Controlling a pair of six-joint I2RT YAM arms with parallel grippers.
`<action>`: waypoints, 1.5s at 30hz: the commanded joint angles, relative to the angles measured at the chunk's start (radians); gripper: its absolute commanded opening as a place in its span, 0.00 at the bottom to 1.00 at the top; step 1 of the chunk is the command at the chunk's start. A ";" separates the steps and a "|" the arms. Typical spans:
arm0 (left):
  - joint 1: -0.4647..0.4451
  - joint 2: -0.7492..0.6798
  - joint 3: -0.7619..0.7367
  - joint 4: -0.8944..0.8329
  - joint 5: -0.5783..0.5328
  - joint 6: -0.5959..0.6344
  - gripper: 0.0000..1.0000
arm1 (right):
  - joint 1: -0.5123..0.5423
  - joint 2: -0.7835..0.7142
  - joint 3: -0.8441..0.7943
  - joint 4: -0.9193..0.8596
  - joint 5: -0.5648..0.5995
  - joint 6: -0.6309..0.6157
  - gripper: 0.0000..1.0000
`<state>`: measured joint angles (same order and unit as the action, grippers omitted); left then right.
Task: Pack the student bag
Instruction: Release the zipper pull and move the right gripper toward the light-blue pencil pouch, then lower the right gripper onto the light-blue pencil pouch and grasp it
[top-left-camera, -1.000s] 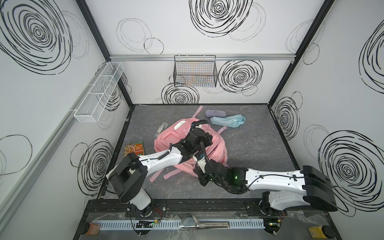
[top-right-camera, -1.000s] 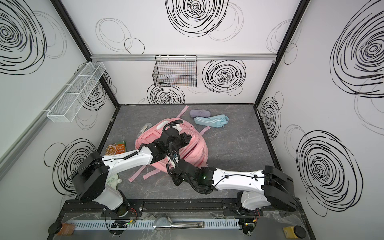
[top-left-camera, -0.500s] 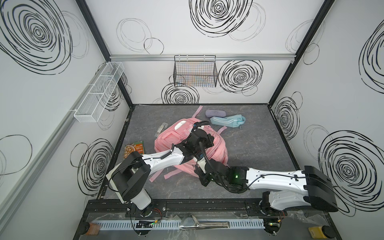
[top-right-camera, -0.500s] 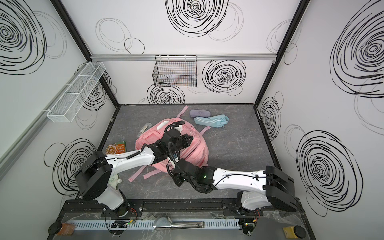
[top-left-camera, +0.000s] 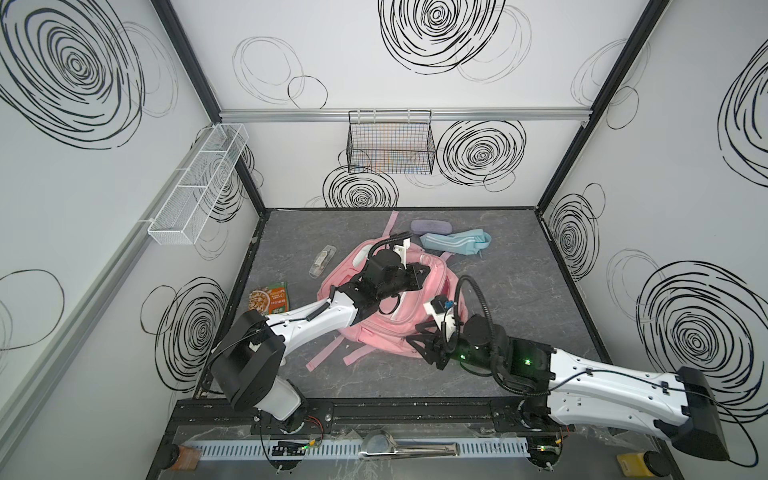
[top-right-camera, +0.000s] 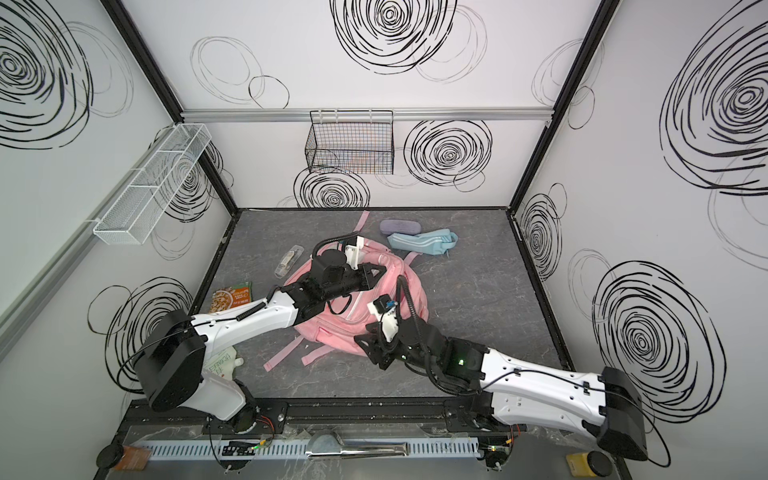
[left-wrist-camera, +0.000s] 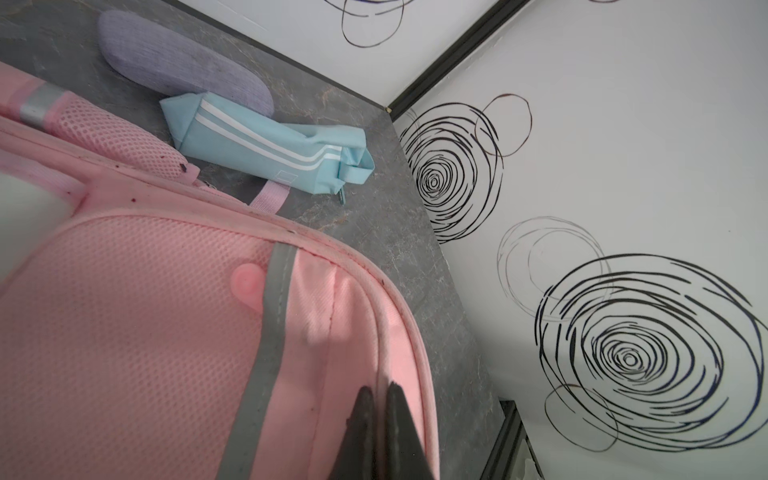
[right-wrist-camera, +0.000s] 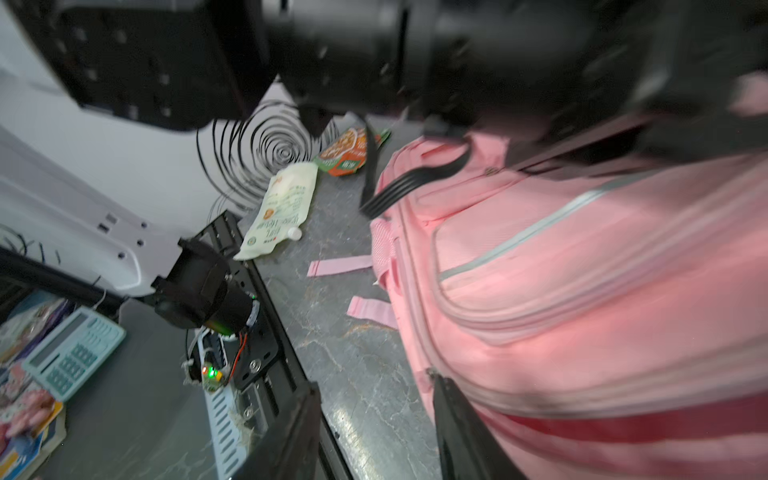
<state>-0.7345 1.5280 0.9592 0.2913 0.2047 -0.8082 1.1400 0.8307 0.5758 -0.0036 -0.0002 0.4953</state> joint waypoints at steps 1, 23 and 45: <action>-0.001 -0.056 0.001 0.097 0.132 0.041 0.00 | -0.073 -0.132 -0.027 -0.056 0.165 0.085 0.47; 0.164 -0.176 0.023 0.007 0.367 -0.034 0.00 | -0.914 0.205 0.199 -0.025 -0.220 -0.299 0.57; 0.216 -0.144 0.005 0.065 0.504 -0.048 0.00 | -1.047 0.952 0.716 -0.165 -0.589 -1.155 0.70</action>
<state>-0.5304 1.3991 0.9554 0.1917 0.6472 -0.8570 0.0940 1.7397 1.2366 -0.0910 -0.5884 -0.5068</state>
